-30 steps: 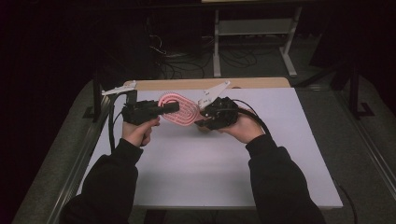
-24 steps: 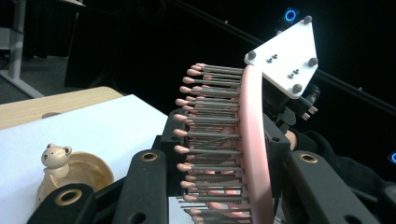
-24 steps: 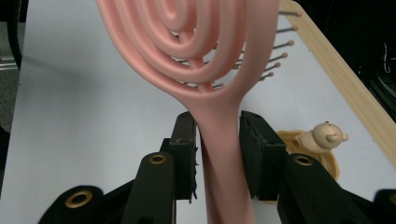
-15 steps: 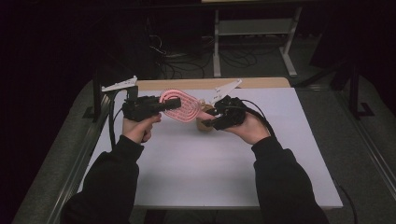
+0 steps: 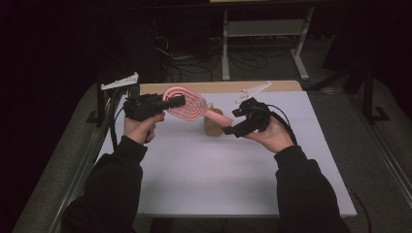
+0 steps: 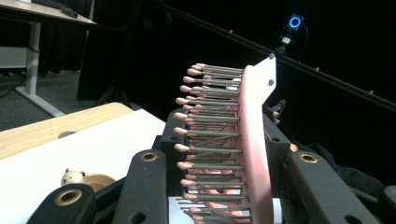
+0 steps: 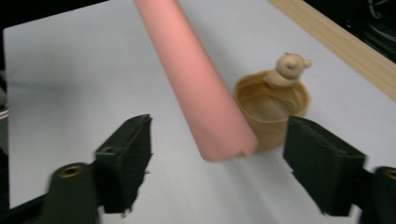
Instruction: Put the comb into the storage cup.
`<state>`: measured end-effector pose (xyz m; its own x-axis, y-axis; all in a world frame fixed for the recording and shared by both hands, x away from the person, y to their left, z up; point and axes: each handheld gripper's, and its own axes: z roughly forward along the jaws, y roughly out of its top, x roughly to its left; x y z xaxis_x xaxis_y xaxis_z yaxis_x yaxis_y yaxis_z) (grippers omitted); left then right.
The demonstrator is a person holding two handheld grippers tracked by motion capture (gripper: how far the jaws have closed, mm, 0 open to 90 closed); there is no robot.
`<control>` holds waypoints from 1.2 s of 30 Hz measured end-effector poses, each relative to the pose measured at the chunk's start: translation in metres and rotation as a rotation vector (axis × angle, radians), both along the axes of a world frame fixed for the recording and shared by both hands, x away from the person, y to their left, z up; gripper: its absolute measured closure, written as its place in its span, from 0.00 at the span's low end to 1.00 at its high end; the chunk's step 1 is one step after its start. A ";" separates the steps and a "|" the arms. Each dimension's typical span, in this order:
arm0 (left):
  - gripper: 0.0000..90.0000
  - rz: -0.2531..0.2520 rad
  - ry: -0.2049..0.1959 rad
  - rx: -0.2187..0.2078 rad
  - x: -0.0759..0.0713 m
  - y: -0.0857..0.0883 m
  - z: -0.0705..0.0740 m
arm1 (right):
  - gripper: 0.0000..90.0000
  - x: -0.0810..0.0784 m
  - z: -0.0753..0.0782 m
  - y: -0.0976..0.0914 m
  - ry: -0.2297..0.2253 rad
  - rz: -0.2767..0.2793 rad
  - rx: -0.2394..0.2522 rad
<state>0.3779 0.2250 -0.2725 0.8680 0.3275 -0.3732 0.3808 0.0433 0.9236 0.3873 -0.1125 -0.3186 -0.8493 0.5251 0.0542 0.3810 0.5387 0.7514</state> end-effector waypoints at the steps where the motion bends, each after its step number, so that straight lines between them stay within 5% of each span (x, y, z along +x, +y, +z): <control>1: 0.70 0.002 -0.002 0.003 0.000 0.000 0.001 | 0.16 0.000 0.000 -0.002 0.002 -0.015 0.004; 10: 0.70 0.022 -0.019 0.018 0.003 0.002 0.009 | 0.00 -0.001 -0.004 -0.024 0.008 -0.089 0.046; 28: 0.70 0.061 -0.046 0.038 0.010 0.008 0.025 | 0.00 -0.023 -0.030 -0.075 0.034 -0.184 0.142; 36: 0.70 0.081 -0.067 0.081 0.016 0.007 0.035 | 0.00 -0.035 -0.042 -0.093 0.037 -0.202 0.174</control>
<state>0.3941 0.2320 -0.2374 0.8595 0.4246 -0.2846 0.3164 -0.0046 0.9486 0.3518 -0.2058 -0.3611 -0.7239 0.6639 0.1877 0.4965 0.3125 0.8098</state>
